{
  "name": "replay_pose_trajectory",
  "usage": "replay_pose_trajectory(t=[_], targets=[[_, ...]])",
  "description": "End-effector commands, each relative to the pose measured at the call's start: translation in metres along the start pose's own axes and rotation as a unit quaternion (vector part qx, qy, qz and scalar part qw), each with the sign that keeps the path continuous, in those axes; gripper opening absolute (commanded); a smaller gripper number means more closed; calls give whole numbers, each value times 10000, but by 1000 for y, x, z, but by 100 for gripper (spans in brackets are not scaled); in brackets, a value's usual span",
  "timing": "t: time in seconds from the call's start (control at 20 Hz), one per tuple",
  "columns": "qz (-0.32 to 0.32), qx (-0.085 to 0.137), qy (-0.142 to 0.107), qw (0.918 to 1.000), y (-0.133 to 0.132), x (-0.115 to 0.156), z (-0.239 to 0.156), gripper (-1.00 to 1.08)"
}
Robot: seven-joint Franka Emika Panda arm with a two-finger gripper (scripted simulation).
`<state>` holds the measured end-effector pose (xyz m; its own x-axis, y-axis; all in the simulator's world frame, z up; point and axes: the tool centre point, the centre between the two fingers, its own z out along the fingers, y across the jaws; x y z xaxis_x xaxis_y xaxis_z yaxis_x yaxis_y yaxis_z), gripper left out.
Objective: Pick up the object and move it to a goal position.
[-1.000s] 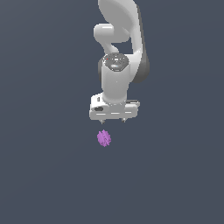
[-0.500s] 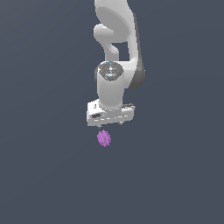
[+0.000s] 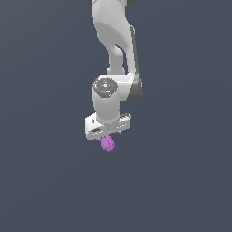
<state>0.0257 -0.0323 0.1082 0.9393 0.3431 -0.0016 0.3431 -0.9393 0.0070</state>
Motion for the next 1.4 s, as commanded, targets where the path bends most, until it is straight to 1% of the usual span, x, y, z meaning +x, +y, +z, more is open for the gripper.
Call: replay_pose_trajectory(t=[0.0,0.3,0.65,1.1,1.35], targets=[[-156,13,5,9999,5,0,7,100],[-351,32,9,9994,11,0,17,100],[-355,34,6,9994,11,0,21,100],[-372,35,9,9993,11,-1,62,100],[-376,35,9,9993,11,0,68,100]])
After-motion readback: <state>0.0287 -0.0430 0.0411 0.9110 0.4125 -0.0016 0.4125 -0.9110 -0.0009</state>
